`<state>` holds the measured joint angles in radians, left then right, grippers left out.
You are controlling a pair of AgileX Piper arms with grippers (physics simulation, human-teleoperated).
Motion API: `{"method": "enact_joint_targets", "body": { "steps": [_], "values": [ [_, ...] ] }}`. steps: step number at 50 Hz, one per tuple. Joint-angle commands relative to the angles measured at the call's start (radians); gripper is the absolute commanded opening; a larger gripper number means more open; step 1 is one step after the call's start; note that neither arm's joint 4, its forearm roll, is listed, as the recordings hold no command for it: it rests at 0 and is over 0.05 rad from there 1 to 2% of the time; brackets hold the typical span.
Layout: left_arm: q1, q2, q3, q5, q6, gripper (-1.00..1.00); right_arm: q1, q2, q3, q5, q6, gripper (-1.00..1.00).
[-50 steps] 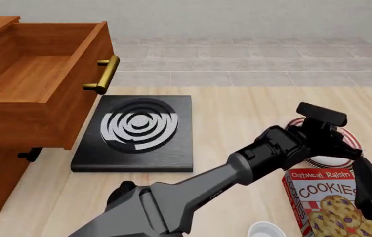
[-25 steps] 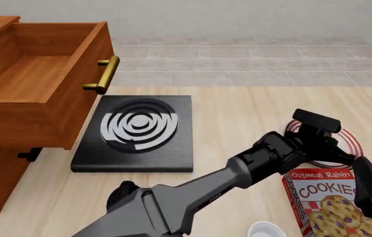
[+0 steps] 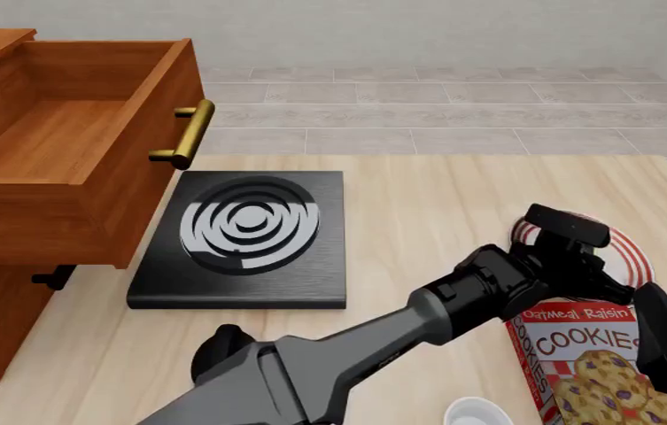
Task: Pick the akita bowl in the top layer of the wooden cabinet and place it on the plate.
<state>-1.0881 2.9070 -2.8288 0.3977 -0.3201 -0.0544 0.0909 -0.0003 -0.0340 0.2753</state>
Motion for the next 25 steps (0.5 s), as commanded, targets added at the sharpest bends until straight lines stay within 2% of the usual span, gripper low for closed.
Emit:
{"method": "enact_joint_targets", "body": {
  "steps": [1,25],
  "values": [
    [-0.003,0.003,-0.002,0.000,0.005,1.00,0.000,0.000,0.000,0.000,0.002,1.00],
    [-0.004,-0.030,-0.002,0.021,0.021,1.00,0.002,0.031,0.000,-0.037,-0.003,1.00]
  ]
}}
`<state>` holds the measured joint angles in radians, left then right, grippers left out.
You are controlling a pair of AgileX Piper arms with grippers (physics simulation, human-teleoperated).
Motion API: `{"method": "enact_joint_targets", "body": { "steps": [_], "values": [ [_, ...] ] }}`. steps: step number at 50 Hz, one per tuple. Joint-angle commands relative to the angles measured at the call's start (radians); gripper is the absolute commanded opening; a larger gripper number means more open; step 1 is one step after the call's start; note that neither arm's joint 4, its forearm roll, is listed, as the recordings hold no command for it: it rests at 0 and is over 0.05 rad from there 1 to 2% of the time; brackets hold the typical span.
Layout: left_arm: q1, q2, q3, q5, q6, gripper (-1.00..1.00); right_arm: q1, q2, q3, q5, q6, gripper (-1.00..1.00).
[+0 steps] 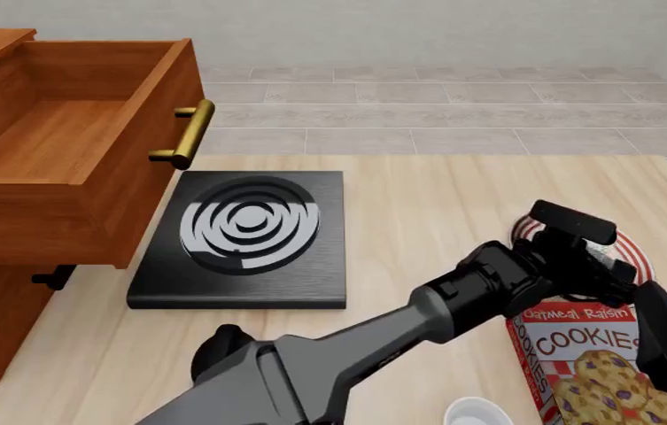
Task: Pick the akita bowl in the top layer of the wooden cabinet and place it on the plate.
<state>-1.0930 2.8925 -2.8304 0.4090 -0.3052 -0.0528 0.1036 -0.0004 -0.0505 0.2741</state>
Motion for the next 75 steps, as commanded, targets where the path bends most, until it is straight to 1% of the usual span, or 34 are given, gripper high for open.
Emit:
{"method": "enact_joint_targets", "body": {
  "steps": [1,13,32,49,69,70,71,73,74,75],
  "values": [
    [0.001,-0.018,0.000,0.012,0.008,1.00,0.000,0.022,0.000,-0.025,-0.003,1.00],
    [-0.002,-0.054,0.001,0.029,0.007,1.00,0.001,0.023,0.000,-0.029,-0.010,1.00],
    [-0.014,-0.099,0.001,0.053,0.018,1.00,0.004,-0.036,-0.001,0.022,-0.023,1.00],
    [-0.024,-0.131,0.001,0.069,0.019,1.00,0.006,-0.033,-0.002,0.016,-0.029,1.00],
    [-0.037,-0.173,0.007,0.083,0.014,1.00,0.008,-0.082,-0.004,0.058,-0.039,1.00],
    [-0.040,-0.179,0.014,0.079,0.000,1.00,0.008,-0.086,-0.004,0.062,-0.039,1.00],
    [-0.043,-0.201,0.053,0.059,0.004,1.00,0.007,-0.090,-0.004,0.066,-0.039,1.00],
    [-0.048,-0.307,0.270,-0.054,0.001,1.00,0.007,-0.094,-0.004,0.069,-0.039,1.00],
    [-0.050,-0.334,0.324,-0.082,0.001,1.00,0.007,-0.095,-0.004,0.070,-0.040,1.00],
    [-0.051,-0.349,0.352,-0.096,0.002,1.00,0.007,-0.096,-0.004,0.071,-0.041,1.00]
  ]
}}
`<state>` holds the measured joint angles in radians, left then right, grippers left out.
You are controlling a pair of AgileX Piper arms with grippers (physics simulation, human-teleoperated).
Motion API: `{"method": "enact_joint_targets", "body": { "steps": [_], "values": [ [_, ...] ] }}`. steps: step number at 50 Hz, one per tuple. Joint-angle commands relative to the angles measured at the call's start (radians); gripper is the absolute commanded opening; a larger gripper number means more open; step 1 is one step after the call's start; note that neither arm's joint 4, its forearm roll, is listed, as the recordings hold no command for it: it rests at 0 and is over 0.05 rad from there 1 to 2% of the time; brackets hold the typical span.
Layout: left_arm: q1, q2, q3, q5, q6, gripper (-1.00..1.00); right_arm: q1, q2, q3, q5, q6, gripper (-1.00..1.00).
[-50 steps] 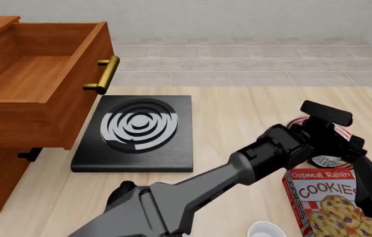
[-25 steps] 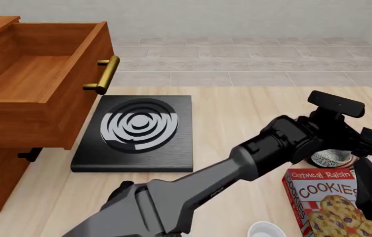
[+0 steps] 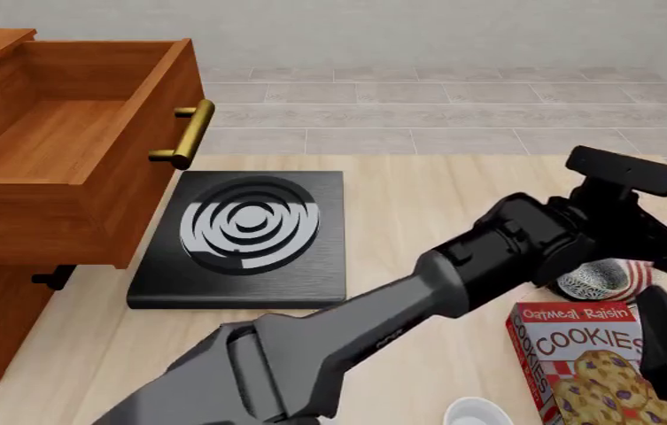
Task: Pick the akita bowl in the top layer of the wooden cabinet and place it on the plate.
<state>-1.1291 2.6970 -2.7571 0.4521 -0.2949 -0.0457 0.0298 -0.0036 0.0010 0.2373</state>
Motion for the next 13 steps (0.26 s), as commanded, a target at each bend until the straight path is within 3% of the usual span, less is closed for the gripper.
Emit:
{"method": "enact_joint_targets", "body": {
  "steps": [1,13],
  "values": [
    [-0.015,-0.163,0.296,-0.148,-0.012,1.00,0.000,-0.024,-0.001,0.020,-0.004,1.00],
    [-0.019,-0.261,0.463,-0.231,-0.024,1.00,0.002,-0.026,-0.003,0.021,-0.011,1.00]
  ]
}}
